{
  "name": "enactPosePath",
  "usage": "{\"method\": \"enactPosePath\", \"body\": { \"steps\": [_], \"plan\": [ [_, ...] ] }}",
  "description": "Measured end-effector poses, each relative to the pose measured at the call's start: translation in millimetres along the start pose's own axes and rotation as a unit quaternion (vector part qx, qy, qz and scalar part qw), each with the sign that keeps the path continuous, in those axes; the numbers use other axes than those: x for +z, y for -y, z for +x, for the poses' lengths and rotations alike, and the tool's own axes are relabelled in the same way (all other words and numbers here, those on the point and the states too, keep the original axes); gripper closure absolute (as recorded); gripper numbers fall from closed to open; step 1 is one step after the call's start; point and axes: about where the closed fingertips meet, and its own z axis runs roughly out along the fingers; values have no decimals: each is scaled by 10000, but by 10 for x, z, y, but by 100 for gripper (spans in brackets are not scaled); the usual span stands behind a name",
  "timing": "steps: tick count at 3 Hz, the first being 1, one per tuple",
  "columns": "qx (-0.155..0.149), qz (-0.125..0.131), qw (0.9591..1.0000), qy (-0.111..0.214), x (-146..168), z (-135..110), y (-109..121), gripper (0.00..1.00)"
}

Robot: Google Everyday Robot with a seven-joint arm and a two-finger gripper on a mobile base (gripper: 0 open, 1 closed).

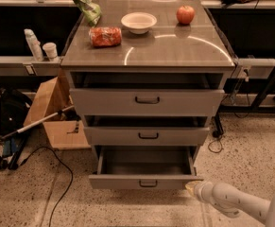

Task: Close bottom drawer

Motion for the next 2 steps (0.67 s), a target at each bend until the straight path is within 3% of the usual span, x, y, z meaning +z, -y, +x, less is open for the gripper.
{"method": "enactPosePath", "body": {
  "steps": [2],
  "plan": [
    [-38, 82, 9999, 83, 65, -74, 89, 100]
  ]
}}
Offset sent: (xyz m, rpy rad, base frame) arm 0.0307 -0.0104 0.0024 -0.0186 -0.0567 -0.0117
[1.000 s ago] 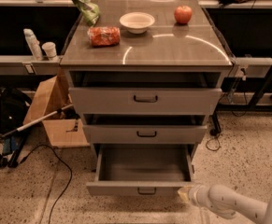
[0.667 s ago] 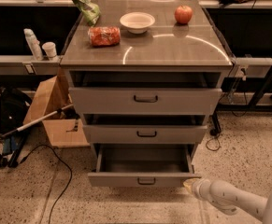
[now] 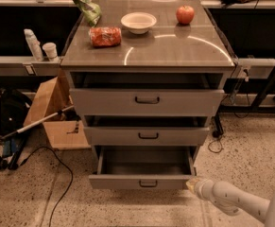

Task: Close bottom drawer

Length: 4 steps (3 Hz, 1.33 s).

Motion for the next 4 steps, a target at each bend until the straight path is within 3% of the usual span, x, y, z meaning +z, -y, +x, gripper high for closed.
{"method": "enactPosePath", "body": {
  "steps": [4],
  "plan": [
    [-250, 367, 9982, 398, 252, -611, 557, 100]
  ]
}}
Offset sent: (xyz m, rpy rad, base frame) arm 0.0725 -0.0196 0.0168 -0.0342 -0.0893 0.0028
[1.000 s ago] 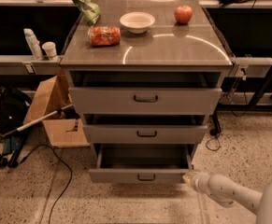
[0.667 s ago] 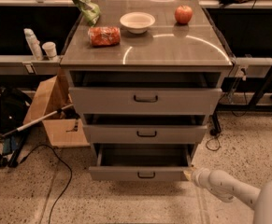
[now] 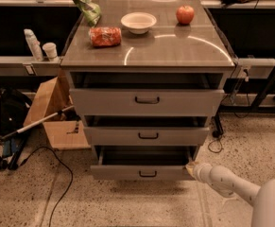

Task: Close bottom drawer

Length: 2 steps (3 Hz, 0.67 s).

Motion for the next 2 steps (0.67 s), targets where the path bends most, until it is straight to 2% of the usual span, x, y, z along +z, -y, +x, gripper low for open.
{"method": "enactPosePath", "body": {
  "steps": [2],
  "plan": [
    [5, 92, 9999, 106, -11, -64, 40, 100]
  ]
}}
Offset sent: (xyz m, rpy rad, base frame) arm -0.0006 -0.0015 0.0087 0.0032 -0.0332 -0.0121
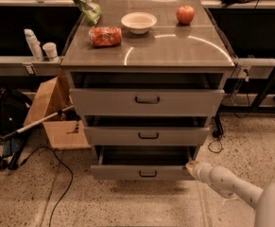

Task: Close bottom drawer

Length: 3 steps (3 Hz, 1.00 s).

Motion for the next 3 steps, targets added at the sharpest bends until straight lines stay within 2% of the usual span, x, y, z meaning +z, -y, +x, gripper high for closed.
{"method": "enactPosePath", "body": {
  "steps": [1, 2, 3],
  "plan": [
    [13, 94, 9999, 83, -209, 38, -71, 100],
    [233, 153, 9996, 48, -411, 272, -236, 100],
    [385, 6, 9992, 139, -399, 408, -323, 100]
  ]
}}
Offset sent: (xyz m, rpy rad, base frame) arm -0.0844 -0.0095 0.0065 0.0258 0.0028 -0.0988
